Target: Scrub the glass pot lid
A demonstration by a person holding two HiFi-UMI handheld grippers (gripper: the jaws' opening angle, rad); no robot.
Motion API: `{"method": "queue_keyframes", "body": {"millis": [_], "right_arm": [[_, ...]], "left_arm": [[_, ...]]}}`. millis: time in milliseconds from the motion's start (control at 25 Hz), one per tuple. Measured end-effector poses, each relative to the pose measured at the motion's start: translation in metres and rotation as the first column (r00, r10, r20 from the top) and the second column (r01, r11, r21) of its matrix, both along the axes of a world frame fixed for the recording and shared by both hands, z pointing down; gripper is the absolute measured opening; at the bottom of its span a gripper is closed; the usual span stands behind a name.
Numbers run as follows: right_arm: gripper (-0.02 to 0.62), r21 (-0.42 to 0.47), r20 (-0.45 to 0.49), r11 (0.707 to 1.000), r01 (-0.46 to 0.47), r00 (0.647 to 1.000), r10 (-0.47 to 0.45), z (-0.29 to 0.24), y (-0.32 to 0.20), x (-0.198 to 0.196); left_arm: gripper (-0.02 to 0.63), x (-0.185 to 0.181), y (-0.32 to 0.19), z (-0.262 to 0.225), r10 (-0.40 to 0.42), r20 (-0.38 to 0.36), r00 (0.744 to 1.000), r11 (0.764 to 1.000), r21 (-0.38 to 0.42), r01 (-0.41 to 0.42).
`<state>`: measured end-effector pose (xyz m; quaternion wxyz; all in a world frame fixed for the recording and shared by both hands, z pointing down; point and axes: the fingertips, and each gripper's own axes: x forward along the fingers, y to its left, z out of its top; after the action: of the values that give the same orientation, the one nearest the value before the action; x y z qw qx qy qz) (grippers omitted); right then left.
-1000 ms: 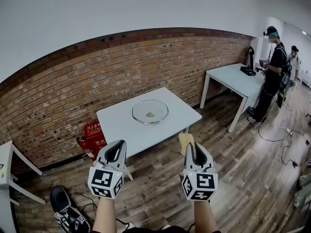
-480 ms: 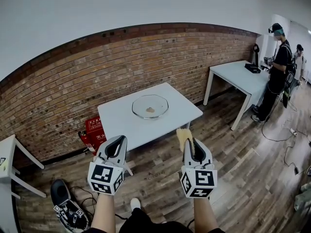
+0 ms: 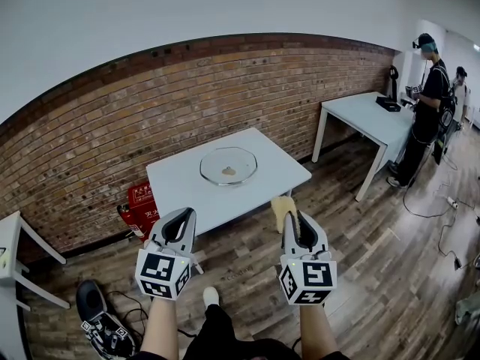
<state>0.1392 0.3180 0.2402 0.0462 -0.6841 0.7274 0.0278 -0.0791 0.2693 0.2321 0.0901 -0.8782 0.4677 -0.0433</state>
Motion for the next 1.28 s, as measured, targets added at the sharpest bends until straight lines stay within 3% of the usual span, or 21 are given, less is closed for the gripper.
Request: {"method": "queue_keyframes", "body": {"millis": [400, 1040, 1280], "right_arm": [[0.057, 0.006, 0.005, 1.000, -0.017, 1.000, 0.017, 0.010, -0.069, 0.000], [0.057, -0.023, -0.031, 0.992, -0.125, 0.992, 0.125, 0.018, -0.317, 0.005], [0.057, -0.062, -0.016, 0.987, -0.150, 0.989, 0.149, 0.033, -0.388, 0.008]], "left_arm": [[0.012, -0.009, -0.073, 0.019, 0.002, -0.017, 1.000, 1.000, 0.001, -0.002], [0.012, -0.018, -0.353, 0.044, 0.038, -0.032, 0.999, 0.997, -0.069, -0.040], [0.012, -0.017, -0.430, 0.065, 0.054, -0.035, 0.998, 0.991, -0.119, -0.058]]}}
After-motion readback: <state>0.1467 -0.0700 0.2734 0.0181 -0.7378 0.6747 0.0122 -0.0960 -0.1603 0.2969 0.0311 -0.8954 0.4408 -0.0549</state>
